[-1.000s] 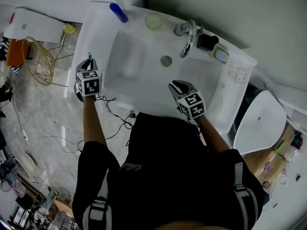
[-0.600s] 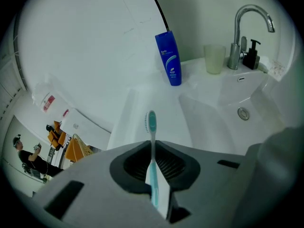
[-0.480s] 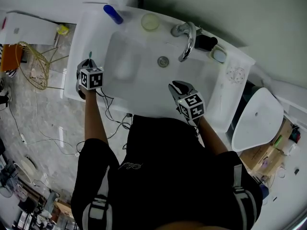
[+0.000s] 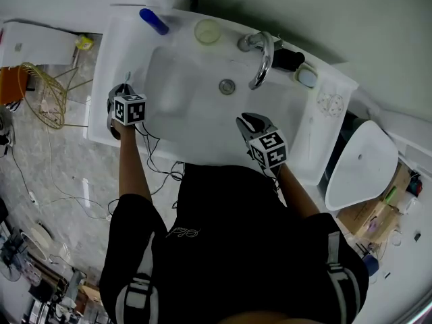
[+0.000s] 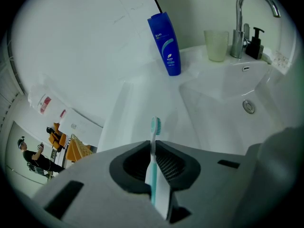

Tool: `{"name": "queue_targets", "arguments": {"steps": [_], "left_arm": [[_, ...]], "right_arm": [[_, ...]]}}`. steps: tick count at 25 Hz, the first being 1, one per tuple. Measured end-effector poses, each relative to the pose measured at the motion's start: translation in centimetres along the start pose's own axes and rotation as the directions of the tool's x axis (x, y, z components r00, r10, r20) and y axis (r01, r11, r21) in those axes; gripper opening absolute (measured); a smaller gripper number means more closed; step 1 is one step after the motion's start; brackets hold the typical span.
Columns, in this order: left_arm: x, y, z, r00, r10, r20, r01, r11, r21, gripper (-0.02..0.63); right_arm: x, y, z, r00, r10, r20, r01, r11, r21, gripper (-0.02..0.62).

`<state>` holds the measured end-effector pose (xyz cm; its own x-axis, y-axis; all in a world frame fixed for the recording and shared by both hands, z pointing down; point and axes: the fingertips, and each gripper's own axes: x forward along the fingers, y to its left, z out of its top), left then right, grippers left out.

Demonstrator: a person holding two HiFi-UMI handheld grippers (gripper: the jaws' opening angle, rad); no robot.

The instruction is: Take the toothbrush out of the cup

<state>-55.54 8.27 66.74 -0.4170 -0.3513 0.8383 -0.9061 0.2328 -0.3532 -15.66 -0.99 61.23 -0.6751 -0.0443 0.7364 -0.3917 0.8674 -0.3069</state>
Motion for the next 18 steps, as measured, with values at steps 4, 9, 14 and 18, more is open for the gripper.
{"name": "queue_targets", "arguments": {"steps": [4,9,14,18], "left_arm": [[0.3,-0.4,0.0,1.000,0.000,-0.003,0.000,1.000,0.005,0.044],[-0.2,0.0,0.1,1.000,0.007,0.004,-0.007,1.000,-0.007,0.098],[-2.3,-0.7,0.7,0.998,-0.028,0.058,0.032,0.997,-0.077,0.110],[-4.8,-3.6,1.7,0.985,-0.120,0.121,0.138,0.979,-0.152,0.120]], "right_arm": [[0.1,-0.3,-0.1,1.000,-0.001,0.001,0.001,1.000,0.005,0.080],[-0.2,-0.3,-0.1,1.000,-0.002,0.009,0.002,1.000,0.009,0.080],[-0.7,-0.6,-0.1,1.000,-0.011,0.025,0.011,1.000,0.015,0.080],[-1.3,-0.7,0.2,0.999,-0.024,0.048,0.023,1.000,0.021,0.080]]}}
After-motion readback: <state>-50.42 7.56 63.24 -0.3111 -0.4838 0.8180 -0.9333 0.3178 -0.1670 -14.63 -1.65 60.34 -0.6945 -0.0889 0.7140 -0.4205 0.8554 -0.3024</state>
